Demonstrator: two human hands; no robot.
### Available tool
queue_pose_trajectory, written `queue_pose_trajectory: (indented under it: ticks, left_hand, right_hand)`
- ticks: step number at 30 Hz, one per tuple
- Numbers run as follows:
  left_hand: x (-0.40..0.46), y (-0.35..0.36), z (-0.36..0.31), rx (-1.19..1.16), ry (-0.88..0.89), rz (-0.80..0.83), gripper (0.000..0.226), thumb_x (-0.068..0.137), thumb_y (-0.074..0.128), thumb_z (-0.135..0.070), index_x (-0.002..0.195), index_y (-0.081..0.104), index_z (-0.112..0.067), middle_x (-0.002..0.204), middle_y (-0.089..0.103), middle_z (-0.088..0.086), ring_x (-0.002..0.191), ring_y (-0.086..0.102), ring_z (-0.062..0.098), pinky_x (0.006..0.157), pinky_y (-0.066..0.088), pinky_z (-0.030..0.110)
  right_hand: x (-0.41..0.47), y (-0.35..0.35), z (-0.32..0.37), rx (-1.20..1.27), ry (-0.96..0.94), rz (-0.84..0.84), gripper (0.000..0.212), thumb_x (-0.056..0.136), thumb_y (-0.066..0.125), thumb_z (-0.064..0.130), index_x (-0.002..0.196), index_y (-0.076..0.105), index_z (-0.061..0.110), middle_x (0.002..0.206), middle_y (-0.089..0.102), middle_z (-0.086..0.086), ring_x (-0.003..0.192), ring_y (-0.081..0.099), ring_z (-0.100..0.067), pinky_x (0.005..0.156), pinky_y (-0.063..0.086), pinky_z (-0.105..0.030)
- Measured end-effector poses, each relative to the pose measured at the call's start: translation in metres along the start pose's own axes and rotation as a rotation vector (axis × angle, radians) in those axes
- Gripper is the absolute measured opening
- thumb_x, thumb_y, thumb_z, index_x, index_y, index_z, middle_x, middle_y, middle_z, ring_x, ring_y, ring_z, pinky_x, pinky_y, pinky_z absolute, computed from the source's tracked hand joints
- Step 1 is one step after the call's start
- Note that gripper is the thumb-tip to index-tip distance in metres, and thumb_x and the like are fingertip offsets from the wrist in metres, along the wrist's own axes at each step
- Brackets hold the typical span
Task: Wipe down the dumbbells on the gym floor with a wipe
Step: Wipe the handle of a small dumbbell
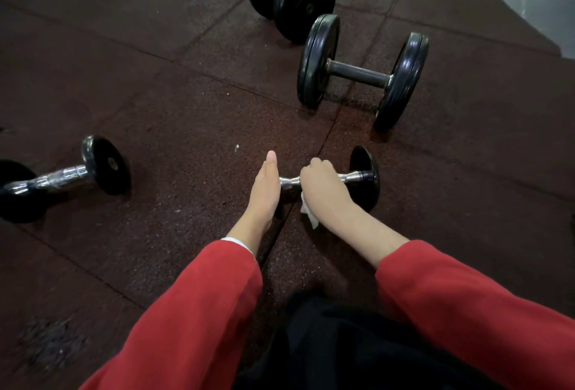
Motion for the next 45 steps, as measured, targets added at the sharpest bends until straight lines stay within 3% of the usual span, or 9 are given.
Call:
queue_pose_trajectory:
  ticks: [3, 7, 15, 20, 25, 29, 40, 43, 45]
  left_hand:
    - [0.001, 0.000, 0.001, -0.013, -0.011, -0.006, 0.058, 0.099, 0.023, -0.045, 0.139, 0.041, -0.007, 0.144, 0.042, 0.010, 0.133, 0.038, 0.020, 0.112, 0.025, 0.030]
    - [-0.001, 0.001, 0.003, -0.043, -0.034, 0.003, 0.058, 0.098, 0.025, -0.048, 0.130, 0.051, -0.007, 0.135, 0.053, 0.010, 0.123, 0.048, 0.020, 0.099, 0.033, 0.027]
    - [0.000, 0.002, -0.001, 0.015, -0.012, -0.014, 0.057, 0.099, 0.022, -0.043, 0.137, 0.043, -0.006, 0.142, 0.045, 0.012, 0.130, 0.042, 0.021, 0.106, 0.029, 0.029]
    - [0.002, 0.001, 0.001, -0.033, -0.033, -0.021, 0.059, 0.098, 0.024, -0.046, 0.134, 0.047, -0.005, 0.139, 0.048, 0.012, 0.130, 0.043, 0.022, 0.112, 0.029, 0.034]
    - [0.003, 0.002, 0.001, -0.038, -0.021, -0.009, 0.057, 0.099, 0.024, -0.045, 0.136, 0.045, -0.008, 0.142, 0.045, 0.009, 0.131, 0.041, 0.018, 0.103, 0.028, 0.023]
    - [0.001, 0.002, 0.001, -0.074, -0.022, 0.009, 0.057, 0.098, 0.025, -0.045, 0.133, 0.049, -0.006, 0.137, 0.051, 0.010, 0.126, 0.046, 0.019, 0.107, 0.032, 0.025]
    - [0.003, 0.001, 0.000, -0.018, 0.001, -0.004, 0.060, 0.099, 0.022, -0.045, 0.140, 0.039, -0.005, 0.146, 0.039, 0.011, 0.136, 0.035, 0.020, 0.112, 0.023, 0.029]
    - [0.002, 0.002, 0.000, -0.026, -0.001, -0.002, 0.061, 0.098, 0.023, -0.047, 0.138, 0.042, -0.005, 0.144, 0.043, 0.010, 0.134, 0.038, 0.021, 0.115, 0.024, 0.034]
    - [0.000, 0.002, -0.002, -0.032, 0.007, -0.001, 0.061, 0.098, 0.023, -0.048, 0.137, 0.043, -0.006, 0.143, 0.044, 0.010, 0.133, 0.040, 0.020, 0.116, 0.025, 0.037]
  right_hand:
    - [-0.003, 0.010, 0.014, 0.042, -0.111, -0.087, 0.030, 0.088, 0.047, -0.003, 0.116, 0.054, -0.003, 0.114, 0.055, -0.016, 0.104, 0.050, -0.029, 0.087, 0.044, -0.033]
    - [0.000, 0.015, 0.017, 0.113, -0.207, -0.177, 0.024, 0.056, 0.081, -0.002, 0.076, 0.068, -0.001, 0.074, 0.065, -0.013, 0.064, 0.060, -0.029, 0.058, 0.051, -0.028]
    - [0.019, 0.019, 0.019, 0.005, -0.266, -0.008, 0.030, 0.091, 0.040, 0.009, 0.118, 0.053, 0.003, 0.118, 0.054, -0.012, 0.111, 0.045, -0.028, 0.097, 0.031, -0.030]
    - [0.015, 0.018, 0.021, -0.113, -0.302, 0.007, 0.033, 0.091, 0.037, 0.004, 0.120, 0.050, 0.001, 0.118, 0.054, -0.012, 0.109, 0.048, -0.027, 0.094, 0.037, -0.031]
    - [-0.005, 0.018, 0.019, -0.127, -0.387, -0.196, 0.040, 0.066, 0.038, 0.007, 0.084, 0.074, 0.006, 0.073, 0.065, -0.003, 0.062, 0.060, -0.017, 0.060, 0.052, -0.025]
    - [-0.019, 0.042, 0.006, -0.116, -0.391, -0.134, 0.044, 0.080, 0.034, 0.005, 0.110, 0.064, -0.007, 0.089, 0.064, -0.011, 0.079, 0.063, -0.026, 0.062, 0.057, -0.035]
    - [-0.013, 0.019, -0.020, -0.012, -0.008, -0.233, 0.041, 0.071, 0.031, 0.001, 0.089, 0.068, 0.000, 0.078, 0.062, -0.010, 0.070, 0.060, -0.026, 0.061, 0.054, -0.029]
    - [-0.004, 0.005, -0.024, -0.056, 0.066, -0.168, 0.017, 0.079, 0.053, -0.001, 0.090, 0.066, 0.003, 0.092, 0.059, -0.012, 0.090, 0.056, -0.029, 0.076, 0.048, -0.033]
    - [-0.002, 0.006, -0.033, -0.071, 0.092, -0.061, 0.023, 0.090, 0.044, 0.002, 0.105, 0.062, 0.001, 0.112, 0.053, -0.014, 0.110, 0.046, -0.030, 0.089, 0.042, -0.034]
Point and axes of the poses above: each hand's wrist, its own x-axis towards the middle knuckle, its own y-axis out of the palm, z = x × y, the point moved 4 cm from there along x, towards the middle knuckle
